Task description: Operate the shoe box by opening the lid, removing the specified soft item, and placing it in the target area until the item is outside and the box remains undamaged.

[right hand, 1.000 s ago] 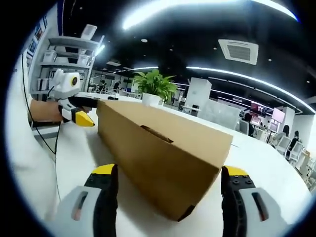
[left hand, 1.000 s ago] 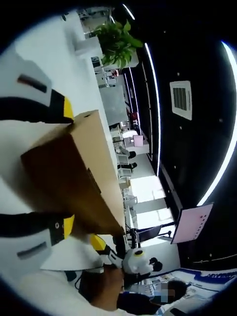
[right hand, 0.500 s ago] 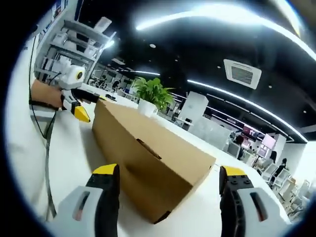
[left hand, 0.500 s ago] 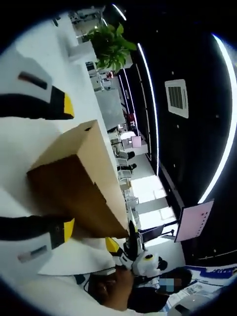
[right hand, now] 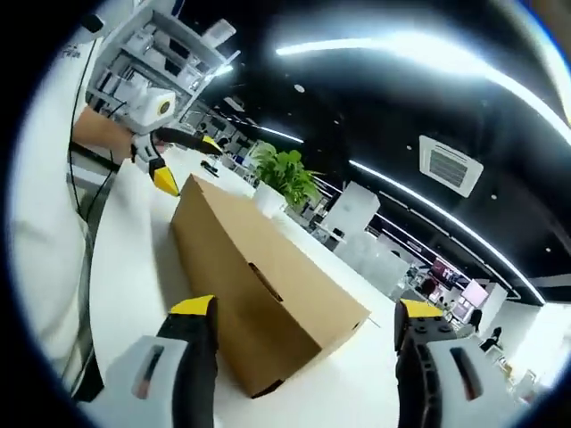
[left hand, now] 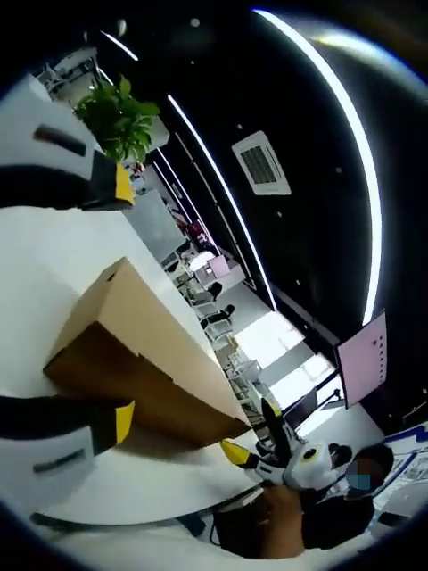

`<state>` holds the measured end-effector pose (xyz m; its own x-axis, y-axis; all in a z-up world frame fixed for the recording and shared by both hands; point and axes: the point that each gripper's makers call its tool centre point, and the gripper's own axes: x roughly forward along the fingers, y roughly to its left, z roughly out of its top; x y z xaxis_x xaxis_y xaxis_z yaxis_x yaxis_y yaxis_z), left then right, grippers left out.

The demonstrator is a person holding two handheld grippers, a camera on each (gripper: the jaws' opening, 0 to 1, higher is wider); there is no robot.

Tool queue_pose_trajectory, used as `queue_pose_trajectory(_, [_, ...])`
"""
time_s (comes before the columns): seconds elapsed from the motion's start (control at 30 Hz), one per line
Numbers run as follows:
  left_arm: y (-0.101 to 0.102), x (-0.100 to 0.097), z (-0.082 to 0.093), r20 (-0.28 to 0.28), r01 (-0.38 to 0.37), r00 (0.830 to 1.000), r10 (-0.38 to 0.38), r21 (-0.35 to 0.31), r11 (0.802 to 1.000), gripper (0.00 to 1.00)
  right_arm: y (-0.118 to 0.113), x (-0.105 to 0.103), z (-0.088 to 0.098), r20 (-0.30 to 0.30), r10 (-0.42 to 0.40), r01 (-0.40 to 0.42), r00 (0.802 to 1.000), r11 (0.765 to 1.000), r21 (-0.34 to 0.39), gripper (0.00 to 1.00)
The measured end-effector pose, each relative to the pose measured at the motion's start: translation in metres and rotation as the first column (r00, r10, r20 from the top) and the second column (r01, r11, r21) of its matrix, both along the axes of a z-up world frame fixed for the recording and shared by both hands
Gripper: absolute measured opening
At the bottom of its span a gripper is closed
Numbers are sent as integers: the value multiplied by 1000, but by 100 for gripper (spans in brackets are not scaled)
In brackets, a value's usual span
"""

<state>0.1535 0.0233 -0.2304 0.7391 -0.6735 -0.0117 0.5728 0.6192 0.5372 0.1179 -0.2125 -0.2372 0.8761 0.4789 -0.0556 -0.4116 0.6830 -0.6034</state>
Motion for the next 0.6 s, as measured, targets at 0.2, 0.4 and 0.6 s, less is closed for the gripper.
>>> queue_pose_trajectory(0.2, [-6, -5, -5, 99, -13, 995, -4, 170, 985, 78, 3, -8, 8, 33, 12, -11, 999, 999, -50, 81])
queue_pose_trajectory(0.4, [-7, -4, -6, 123, -57, 992, 26, 255, 965, 77, 8, -12, 7, 34, 18, -13, 999, 990, -140, 80])
queue_pose_trajectory(0.6, [-6, -4, -8, 201, -94, 979, 25, 340, 936, 75, 11, -15, 3, 32, 8, -2, 999, 981, -195, 73])
